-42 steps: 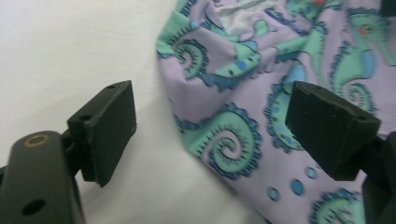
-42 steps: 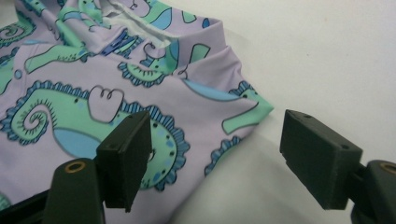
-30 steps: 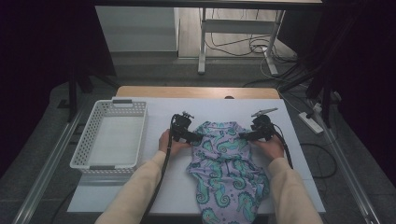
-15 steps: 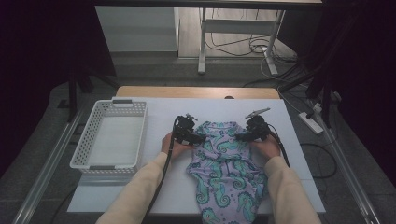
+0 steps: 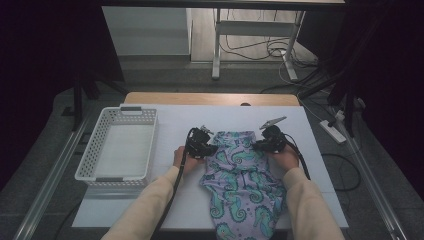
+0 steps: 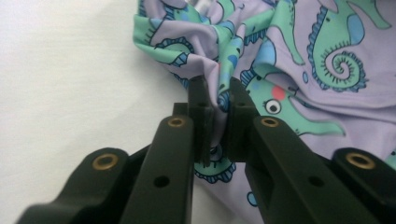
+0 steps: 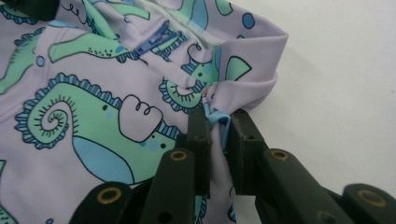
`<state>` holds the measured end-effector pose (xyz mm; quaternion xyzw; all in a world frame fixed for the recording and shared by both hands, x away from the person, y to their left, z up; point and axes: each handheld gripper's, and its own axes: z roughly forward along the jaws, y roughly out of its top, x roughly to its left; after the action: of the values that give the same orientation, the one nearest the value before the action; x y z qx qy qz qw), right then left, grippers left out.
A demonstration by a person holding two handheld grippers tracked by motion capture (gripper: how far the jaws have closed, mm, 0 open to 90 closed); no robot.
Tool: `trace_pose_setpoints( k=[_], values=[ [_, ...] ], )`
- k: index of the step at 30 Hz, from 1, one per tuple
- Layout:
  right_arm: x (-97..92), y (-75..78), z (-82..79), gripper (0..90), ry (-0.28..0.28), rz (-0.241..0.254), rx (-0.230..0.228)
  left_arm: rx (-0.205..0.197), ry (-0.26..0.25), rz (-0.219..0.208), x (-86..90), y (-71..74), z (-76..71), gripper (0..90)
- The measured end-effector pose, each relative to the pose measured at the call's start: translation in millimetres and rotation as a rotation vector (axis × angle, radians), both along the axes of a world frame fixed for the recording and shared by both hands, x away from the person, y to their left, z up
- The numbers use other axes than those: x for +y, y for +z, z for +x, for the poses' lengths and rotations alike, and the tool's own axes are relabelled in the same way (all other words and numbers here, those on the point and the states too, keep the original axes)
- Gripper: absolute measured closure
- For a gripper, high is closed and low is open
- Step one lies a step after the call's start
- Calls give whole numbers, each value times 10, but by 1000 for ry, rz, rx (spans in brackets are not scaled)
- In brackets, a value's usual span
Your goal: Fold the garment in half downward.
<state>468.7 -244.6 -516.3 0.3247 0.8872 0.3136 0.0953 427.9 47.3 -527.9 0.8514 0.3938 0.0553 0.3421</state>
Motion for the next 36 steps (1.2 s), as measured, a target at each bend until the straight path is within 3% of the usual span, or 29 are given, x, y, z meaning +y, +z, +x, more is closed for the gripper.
trace_pose_setpoints(
  k=[8,15,21,29,36],
  values=[
    [1,152,-62,806,8,47,-68,-15,3,-48,104,89,-8,849],
    [-16,197,-79,805,3,91,-84,-17,11,-76,147,105,-6,851],
    [3,256,-84,806,-6,91,-112,-37,23,-85,175,150,13,853],
    [35,480,-54,807,-24,119,-154,-75,45,-111,253,397,90,853],
    [94,741,-12,809,-44,157,-190,-126,63,-104,348,670,156,854]
  ],
)
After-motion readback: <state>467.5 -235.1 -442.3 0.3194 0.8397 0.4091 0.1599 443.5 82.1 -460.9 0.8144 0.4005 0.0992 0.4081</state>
